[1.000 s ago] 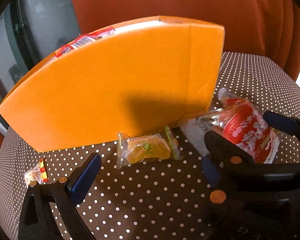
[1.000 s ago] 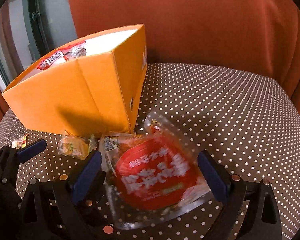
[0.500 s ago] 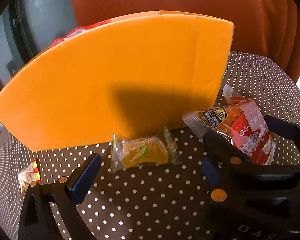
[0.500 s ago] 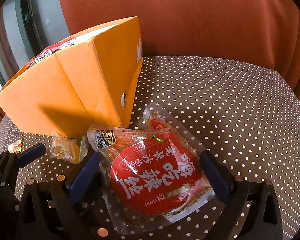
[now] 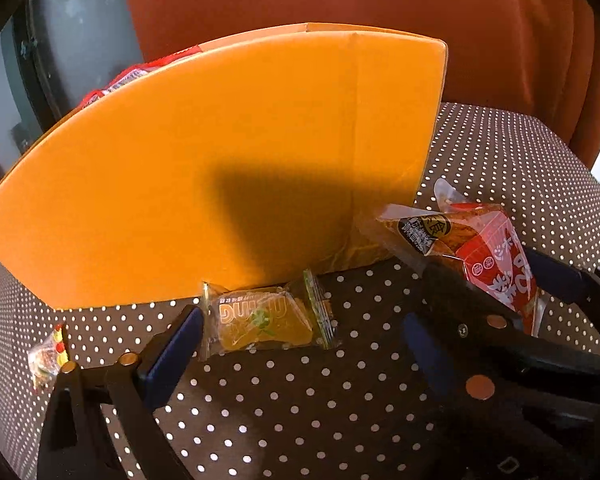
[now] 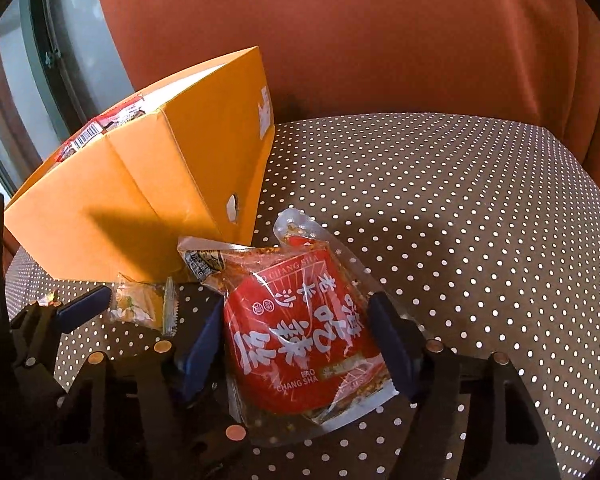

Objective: Organize snacks
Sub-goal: 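Grasp the clear red spicy strip tray with the right tool while the left tool grasps the yellow-green cake, then lift the red tray and yellow-green cake and carry both over the orange box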

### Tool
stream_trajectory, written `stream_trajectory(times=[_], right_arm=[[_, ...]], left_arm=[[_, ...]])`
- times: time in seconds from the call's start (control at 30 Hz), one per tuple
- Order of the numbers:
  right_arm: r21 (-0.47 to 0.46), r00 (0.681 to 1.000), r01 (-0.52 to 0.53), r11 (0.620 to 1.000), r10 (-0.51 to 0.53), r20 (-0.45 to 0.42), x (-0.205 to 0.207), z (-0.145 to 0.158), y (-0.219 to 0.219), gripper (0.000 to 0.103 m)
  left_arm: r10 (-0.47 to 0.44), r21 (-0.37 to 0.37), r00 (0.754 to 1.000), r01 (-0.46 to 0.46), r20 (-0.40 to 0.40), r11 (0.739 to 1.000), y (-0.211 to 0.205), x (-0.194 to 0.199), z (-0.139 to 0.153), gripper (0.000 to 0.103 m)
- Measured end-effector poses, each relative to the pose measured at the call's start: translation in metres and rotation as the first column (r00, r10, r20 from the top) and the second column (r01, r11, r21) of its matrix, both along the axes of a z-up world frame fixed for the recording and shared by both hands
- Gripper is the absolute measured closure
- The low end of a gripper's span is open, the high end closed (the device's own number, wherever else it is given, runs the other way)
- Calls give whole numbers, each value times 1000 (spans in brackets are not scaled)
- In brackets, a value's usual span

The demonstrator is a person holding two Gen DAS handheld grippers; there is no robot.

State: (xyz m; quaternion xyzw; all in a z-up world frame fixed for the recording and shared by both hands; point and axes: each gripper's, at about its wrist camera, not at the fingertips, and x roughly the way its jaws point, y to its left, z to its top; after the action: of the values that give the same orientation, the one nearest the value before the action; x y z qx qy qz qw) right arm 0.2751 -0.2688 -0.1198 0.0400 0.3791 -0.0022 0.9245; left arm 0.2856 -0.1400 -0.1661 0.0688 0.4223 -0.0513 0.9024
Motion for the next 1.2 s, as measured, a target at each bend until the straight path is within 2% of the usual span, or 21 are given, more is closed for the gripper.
stream_trajectory(times=[0.03, 0.1, 0.17, 0.27, 0.6, 0.97, 1.2], right_arm=[[7, 1000, 2, 1000, -2, 1, -1, 0, -1, 30], [17, 1000, 4, 1000, -4, 1, -4, 0, -1, 31], [27, 1000, 3, 1000, -3, 2, -7, 0, 0, 33], [42, 1000, -3, 999, 3, 5, -15, 0, 1, 35], [63, 999, -33, 997, 32, 12, -49, -1, 16, 40], [74, 1000, -22, 997, 21, 15, -91, -1, 35, 45], [92, 1000, -16, 996, 14, 21, -120, 1, 44, 47]], left_arm=[[7, -8, 1000, -7, 4, 1000, 2, -3, -1, 17], [22, -14, 1000, -22, 10, 1000, 5, -5, -1, 25], [29, -17, 999, -29, 17, 999, 6, -6, 0, 37], [26, -29, 999, -25, 20, 999, 10, -8, 0, 48], [4, -16, 1000, -3, 30, 1000, 14, -38, -1, 53], [-2, -45, 1000, 2, 13, 999, 31, -94, 2, 52], [-14, -31, 999, 16, 44, 999, 40, -135, 11, 52]])
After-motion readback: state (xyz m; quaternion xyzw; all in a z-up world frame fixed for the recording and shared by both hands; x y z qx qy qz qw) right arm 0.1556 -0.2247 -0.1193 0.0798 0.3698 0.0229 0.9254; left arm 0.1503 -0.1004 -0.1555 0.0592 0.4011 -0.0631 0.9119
